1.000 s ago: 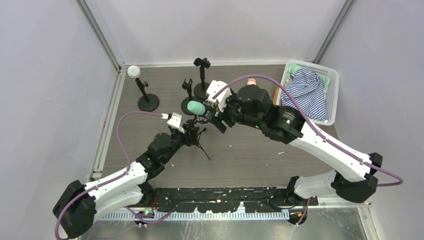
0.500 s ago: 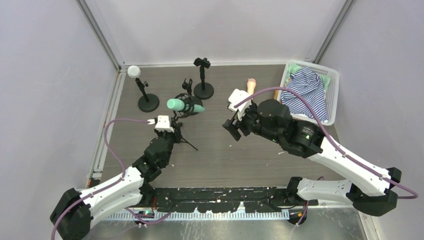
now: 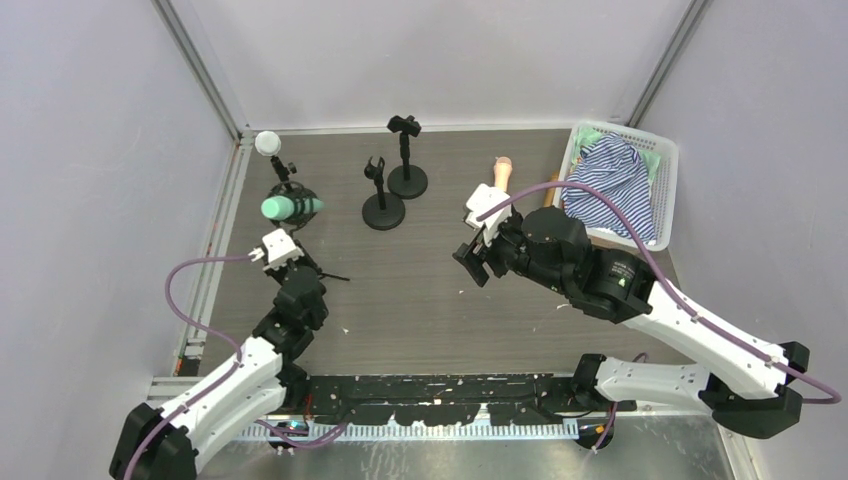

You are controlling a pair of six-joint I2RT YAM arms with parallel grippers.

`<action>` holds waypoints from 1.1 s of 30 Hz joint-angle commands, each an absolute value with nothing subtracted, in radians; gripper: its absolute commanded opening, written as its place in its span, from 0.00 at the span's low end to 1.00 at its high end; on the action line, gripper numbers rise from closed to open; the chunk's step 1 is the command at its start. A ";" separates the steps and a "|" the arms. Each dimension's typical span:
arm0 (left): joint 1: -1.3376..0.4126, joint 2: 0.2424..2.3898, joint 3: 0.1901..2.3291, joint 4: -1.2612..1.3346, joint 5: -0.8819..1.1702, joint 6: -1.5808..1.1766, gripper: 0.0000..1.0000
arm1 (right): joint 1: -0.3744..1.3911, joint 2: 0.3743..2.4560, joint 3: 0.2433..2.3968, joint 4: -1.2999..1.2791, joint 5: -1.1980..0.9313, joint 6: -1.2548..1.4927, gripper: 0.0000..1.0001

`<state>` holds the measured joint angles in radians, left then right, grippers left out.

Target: Attach the microphones to the stand

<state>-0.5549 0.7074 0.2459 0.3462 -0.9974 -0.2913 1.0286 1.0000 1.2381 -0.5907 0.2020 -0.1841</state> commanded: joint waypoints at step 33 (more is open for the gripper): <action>-0.059 1.444 0.609 0.818 -0.882 -0.279 0.27 | 1.032 0.903 1.173 -0.619 0.283 -0.175 0.78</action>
